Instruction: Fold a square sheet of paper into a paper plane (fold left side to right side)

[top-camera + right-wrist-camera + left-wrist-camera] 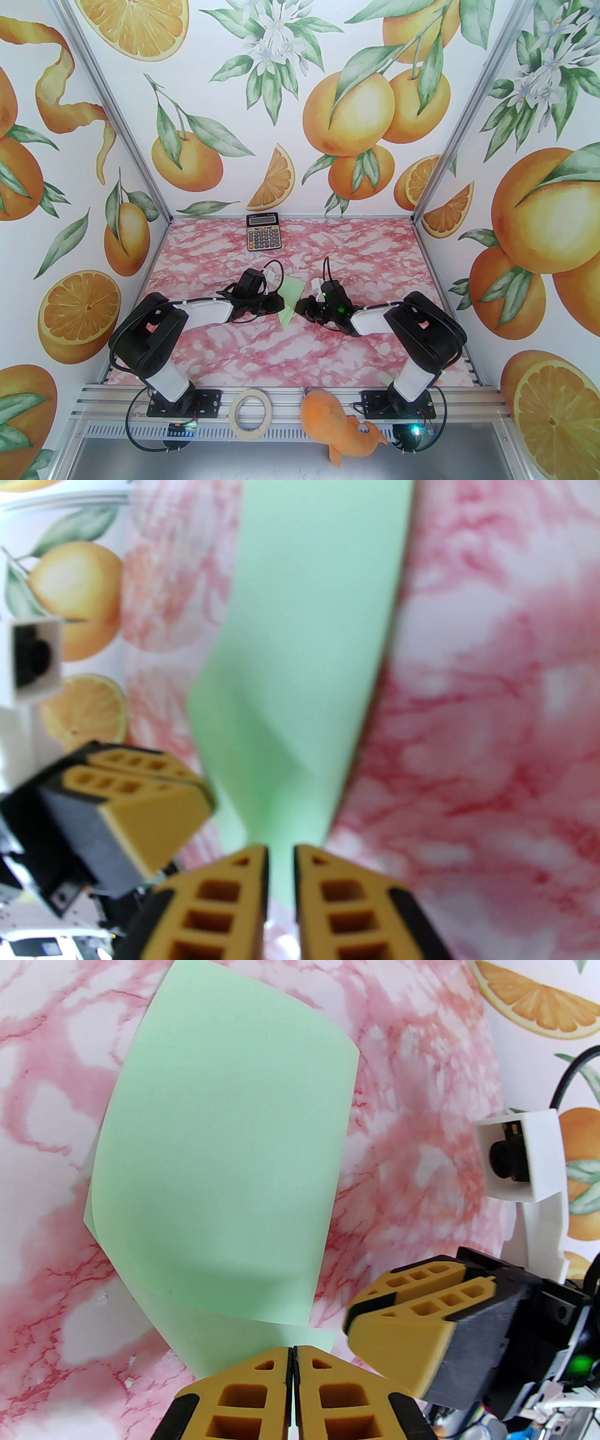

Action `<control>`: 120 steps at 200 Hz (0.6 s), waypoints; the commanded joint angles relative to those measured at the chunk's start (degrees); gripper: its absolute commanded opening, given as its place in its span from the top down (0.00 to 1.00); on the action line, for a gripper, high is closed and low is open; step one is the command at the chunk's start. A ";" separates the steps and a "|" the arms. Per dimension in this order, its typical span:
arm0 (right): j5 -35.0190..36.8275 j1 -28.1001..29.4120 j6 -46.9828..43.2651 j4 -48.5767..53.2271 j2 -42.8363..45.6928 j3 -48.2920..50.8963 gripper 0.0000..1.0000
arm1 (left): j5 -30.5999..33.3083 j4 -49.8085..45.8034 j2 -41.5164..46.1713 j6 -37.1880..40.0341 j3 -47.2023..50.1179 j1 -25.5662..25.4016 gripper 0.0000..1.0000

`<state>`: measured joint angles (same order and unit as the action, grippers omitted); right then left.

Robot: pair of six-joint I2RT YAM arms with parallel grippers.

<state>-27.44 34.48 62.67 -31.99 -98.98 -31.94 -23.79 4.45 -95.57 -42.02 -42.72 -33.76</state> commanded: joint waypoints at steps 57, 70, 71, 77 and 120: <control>0.79 1.23 6.75 -13.99 -2.50 1.78 0.82 | 0.29 0.21 -0.34 -0.17 0.23 0.37 0.89; 0.51 1.33 6.93 -13.98 -3.37 1.21 0.82 | 0.34 0.16 -0.32 -0.19 0.27 0.35 0.89; 0.53 1.31 6.93 -13.98 -3.44 1.15 0.82 | 0.38 0.14 -0.32 -0.18 0.27 0.35 0.89; 0.46 1.44 6.99 -13.62 -3.73 0.88 0.82 | 0.37 0.15 -0.32 -0.20 0.27 0.32 0.89; 0.37 1.65 7.19 -13.02 -4.97 0.18 0.80 | 0.20 0.30 -0.41 -0.26 0.27 0.44 0.89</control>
<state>-27.24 35.62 69.19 -42.35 -102.74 -30.44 -23.73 4.43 -95.61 -42.04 -42.72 -33.76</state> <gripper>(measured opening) 0.193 0.106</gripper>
